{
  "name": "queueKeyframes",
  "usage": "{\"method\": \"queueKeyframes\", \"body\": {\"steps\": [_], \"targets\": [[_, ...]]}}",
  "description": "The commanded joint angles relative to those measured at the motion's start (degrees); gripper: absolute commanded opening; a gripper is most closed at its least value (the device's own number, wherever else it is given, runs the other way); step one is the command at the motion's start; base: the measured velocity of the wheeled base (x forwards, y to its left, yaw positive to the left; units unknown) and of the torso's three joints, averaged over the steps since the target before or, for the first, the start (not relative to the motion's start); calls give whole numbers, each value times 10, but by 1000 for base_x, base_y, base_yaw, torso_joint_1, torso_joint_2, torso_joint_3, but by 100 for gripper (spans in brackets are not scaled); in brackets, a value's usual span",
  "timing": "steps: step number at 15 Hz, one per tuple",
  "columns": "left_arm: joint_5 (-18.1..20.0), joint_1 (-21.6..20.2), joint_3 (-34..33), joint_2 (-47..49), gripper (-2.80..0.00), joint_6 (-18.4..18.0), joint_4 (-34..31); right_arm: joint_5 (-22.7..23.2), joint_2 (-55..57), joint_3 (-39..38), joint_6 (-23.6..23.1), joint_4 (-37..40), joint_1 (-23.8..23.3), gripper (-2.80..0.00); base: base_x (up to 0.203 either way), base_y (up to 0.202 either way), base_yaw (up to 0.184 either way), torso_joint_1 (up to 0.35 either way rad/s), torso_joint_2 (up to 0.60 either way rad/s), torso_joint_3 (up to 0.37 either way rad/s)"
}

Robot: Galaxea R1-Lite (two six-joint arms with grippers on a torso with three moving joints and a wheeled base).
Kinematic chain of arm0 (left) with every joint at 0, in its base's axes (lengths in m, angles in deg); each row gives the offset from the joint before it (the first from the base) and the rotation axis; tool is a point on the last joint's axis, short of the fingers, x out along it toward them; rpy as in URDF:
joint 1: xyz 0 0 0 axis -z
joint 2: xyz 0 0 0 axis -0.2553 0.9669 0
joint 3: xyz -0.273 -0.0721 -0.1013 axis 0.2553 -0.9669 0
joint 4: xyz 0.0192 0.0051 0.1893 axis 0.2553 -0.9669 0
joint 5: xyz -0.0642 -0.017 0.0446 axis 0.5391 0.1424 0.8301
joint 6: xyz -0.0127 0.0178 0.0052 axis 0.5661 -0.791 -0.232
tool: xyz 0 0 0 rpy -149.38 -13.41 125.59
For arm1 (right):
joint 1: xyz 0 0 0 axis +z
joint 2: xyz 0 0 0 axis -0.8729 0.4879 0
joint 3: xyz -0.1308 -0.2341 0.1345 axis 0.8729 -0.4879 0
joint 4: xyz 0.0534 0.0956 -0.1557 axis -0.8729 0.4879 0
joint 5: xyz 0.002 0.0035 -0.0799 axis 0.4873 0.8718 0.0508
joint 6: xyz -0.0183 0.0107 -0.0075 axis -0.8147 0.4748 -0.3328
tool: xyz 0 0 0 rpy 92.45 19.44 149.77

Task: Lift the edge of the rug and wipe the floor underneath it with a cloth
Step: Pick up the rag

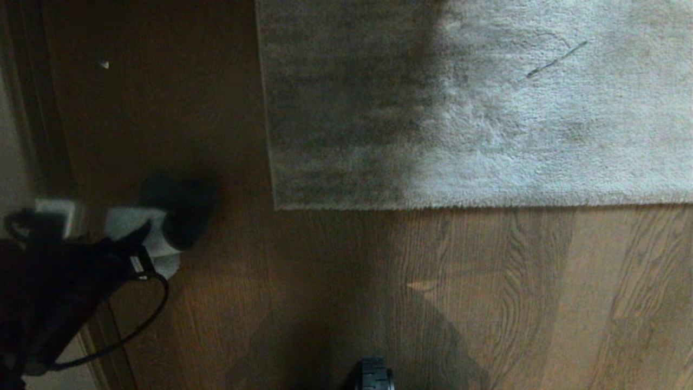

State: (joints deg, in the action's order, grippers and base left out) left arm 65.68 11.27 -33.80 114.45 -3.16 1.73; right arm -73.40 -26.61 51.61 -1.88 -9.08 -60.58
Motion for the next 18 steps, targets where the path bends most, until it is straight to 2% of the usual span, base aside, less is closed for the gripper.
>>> {"method": "queueKeyframes", "body": {"steps": [1, 3, 11, 18], "targets": [[0, -1, -43, -53, -280, 1, 26, 0, 0, 0, 0, 0, 0, -280, 0, 0, 0, 0, 0, 0], [1, -1, -68, -79, -280, 1, 25, 0, 0, 0, 0, 0, 0, -280, 0, 0, 0, 0, 0, 0], [0, 26, -70, -153, -280, 2, -4, 0, 0, 0, 0, 0, 0, -280, 0, 0, 0, 0, 0, 0], [5, 26, -71, -193, -280, 0, -71, 0, 0, 0, 0, 0, 0, -280, 0, 0, 0, 0, 0, 0]]}}
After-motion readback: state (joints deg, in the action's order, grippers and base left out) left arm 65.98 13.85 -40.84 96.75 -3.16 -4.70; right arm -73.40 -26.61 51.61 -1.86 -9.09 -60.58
